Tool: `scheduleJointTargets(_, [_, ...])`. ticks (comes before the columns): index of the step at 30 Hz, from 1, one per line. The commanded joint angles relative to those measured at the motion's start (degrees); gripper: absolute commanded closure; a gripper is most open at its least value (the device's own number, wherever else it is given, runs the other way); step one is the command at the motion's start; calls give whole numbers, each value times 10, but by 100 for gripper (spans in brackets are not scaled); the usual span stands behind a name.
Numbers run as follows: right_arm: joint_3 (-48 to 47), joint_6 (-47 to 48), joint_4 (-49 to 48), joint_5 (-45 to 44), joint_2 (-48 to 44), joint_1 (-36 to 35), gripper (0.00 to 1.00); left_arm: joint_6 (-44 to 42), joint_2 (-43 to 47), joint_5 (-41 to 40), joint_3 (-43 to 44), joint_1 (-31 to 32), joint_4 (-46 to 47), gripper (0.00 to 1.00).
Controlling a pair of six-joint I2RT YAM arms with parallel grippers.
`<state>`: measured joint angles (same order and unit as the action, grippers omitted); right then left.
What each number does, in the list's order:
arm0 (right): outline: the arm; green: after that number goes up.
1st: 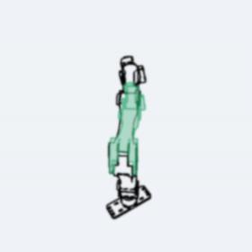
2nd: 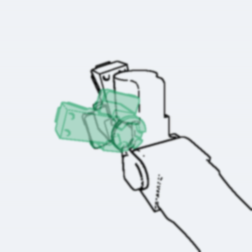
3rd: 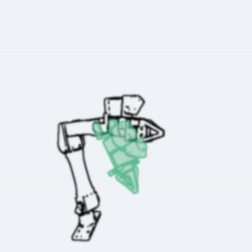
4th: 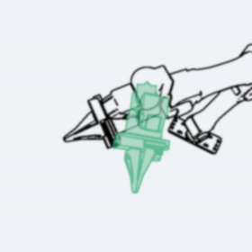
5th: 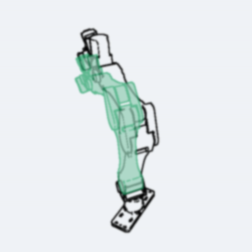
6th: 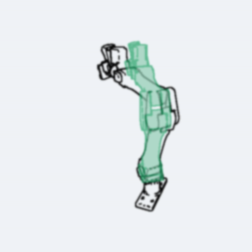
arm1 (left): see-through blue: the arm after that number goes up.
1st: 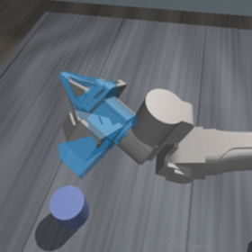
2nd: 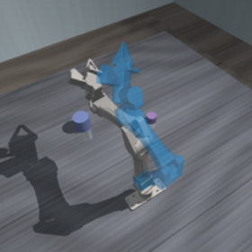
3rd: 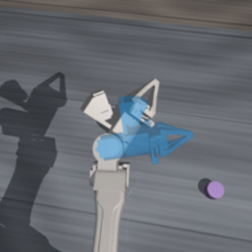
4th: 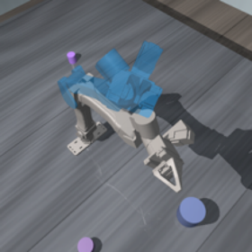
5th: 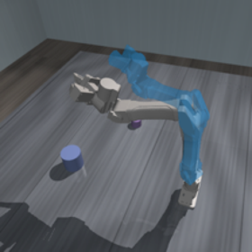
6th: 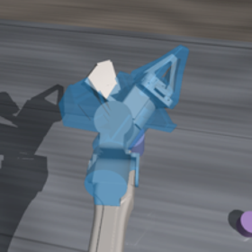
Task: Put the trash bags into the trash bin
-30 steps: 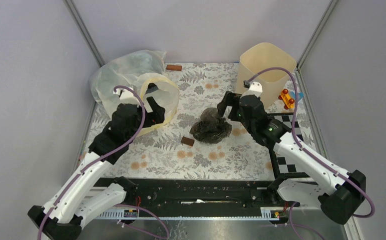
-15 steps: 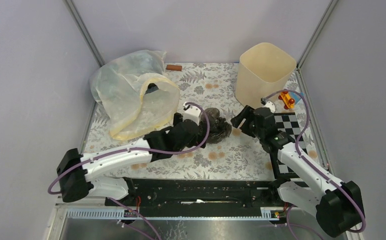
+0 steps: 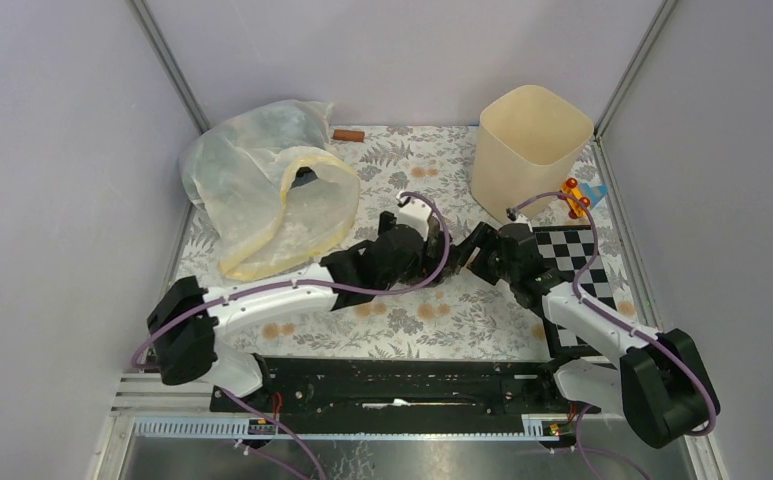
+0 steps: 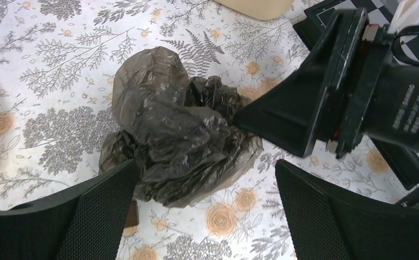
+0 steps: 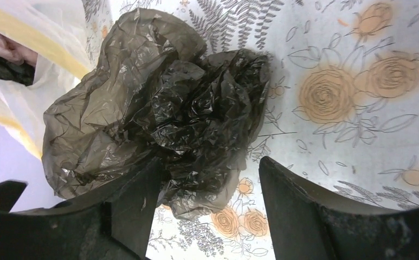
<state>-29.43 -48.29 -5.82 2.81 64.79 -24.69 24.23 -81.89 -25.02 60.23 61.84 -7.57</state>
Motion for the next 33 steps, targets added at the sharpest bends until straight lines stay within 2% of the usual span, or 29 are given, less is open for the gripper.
scheduleJointTargets(1, [5,-16,-68,45,22,2,29,9,-50,36,45,-31,37,1])
scheduleJointTargets(4, [10,-20,-81,51,27,2,36,31,-82,61,58,-71,32,2])
scheduleJointTargets(6, [11,-19,-87,56,24,2,49,35,-90,75,57,-88,36,11])
scheduleJointTargets(8, [11,-6,-95,66,19,2,73,36,-90,84,47,-104,42,32])
scheduleJointTargets(10, [9,2,-93,68,7,2,98,45,-83,104,28,-129,49,60])
scheduleJointTargets(12, [6,7,-88,75,-8,2,100,59,-71,139,2,-167,54,82])
scheduleJointTargets(14, [2,12,-77,77,-26,2,100,63,-56,170,-26,-199,67,98])
scheduleJointTargets(15, [-1,14,-71,78,-36,2,100,62,-46,175,-38,-209,70,100])
scheduleJointTargets(21, [-42,50,-26,92,-97,2,100,58,1,201,-107,-246,101,100])
scheduleJointTargets(26, [-106,100,8,103,-133,2,100,63,1,234,-133,-266,129,100])
scheduleJointTargets(33, [-164,150,104,26,-187,2,100,68,-18,245,-131,-282,128,100])
